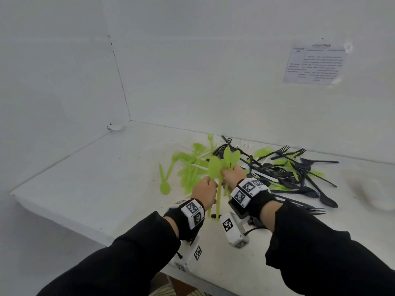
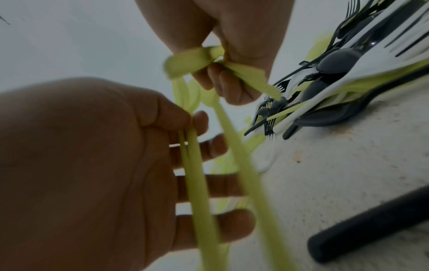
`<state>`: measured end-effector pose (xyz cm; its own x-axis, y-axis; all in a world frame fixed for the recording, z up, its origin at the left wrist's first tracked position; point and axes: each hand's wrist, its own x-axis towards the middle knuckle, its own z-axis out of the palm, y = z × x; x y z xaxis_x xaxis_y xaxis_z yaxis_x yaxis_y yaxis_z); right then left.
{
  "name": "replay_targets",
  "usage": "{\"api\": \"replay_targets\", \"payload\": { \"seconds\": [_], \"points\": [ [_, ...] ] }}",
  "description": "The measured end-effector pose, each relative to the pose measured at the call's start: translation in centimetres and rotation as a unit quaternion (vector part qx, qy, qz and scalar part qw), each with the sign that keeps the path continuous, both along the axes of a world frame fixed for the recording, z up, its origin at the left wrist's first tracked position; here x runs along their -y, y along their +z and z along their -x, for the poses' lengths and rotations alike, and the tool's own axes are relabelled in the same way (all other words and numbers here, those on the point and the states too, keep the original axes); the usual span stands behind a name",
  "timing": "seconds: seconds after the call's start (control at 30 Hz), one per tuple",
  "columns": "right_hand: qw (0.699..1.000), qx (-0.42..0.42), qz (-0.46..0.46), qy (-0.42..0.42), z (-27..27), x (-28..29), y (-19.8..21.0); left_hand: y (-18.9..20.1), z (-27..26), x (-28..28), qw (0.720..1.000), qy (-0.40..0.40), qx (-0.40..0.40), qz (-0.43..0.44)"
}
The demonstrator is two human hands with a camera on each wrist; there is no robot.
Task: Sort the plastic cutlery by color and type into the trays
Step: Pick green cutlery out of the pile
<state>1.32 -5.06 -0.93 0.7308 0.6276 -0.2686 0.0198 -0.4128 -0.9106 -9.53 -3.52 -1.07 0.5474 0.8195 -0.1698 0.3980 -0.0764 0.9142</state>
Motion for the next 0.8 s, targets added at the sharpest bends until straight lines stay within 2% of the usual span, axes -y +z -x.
{"api": "replay_targets", "payload": {
  "seconds": [0.1, 0.2, 0.23, 0.33, 0.43, 0.53, 0.6, 0.67, 0.73, 0.8],
  "points": [
    [0.993, -0.093, -0.068, 0.021, 0.9, -1.3, -0.2, -0.1, 0.4, -1.0, 0.998, -0.021, -0.042, -0.046],
    [0.982, -0.142, -0.114, 0.043, 2.0, -2.0, -0.1, 0.1, 1.0, -1.9, 0.994, -0.025, -0.078, -0.074],
    [0.982, -0.141, -0.117, 0.056, 2.2, -2.2, -0.3, 0.3, 1.1, -2.1, 0.991, -0.033, -0.094, -0.084],
    [0.991, -0.064, -0.088, 0.073, 2.4, -2.6, -0.9, 0.4, 1.6, -2.9, 0.983, -0.065, -0.126, -0.114],
    [0.993, -0.017, -0.089, 0.076, 2.6, -3.1, -0.7, 0.4, 2.0, -3.6, 0.984, -0.050, -0.113, -0.125],
    [0.994, -0.016, -0.085, 0.070, 2.6, -3.8, -0.2, 0.5, 2.0, -4.2, 0.993, -0.060, -0.087, -0.058],
    [0.995, 0.005, -0.086, 0.046, 2.9, -4.1, 0.2, 0.6, 1.8, -4.5, 0.998, -0.054, -0.021, 0.035],
    [0.997, 0.050, -0.062, 0.021, 3.3, -3.8, 0.6, 0.7, 1.6, -4.6, 0.995, -0.016, 0.021, 0.093],
    [0.996, 0.080, -0.042, -0.008, 3.7, -3.6, 0.8, 0.6, 1.5, -4.9, 0.992, 0.017, 0.030, 0.122],
    [0.997, 0.051, -0.056, -0.012, 4.1, -3.5, 0.7, 0.4, 1.2, -5.4, 0.984, 0.047, 0.051, 0.166]
  ]
}}
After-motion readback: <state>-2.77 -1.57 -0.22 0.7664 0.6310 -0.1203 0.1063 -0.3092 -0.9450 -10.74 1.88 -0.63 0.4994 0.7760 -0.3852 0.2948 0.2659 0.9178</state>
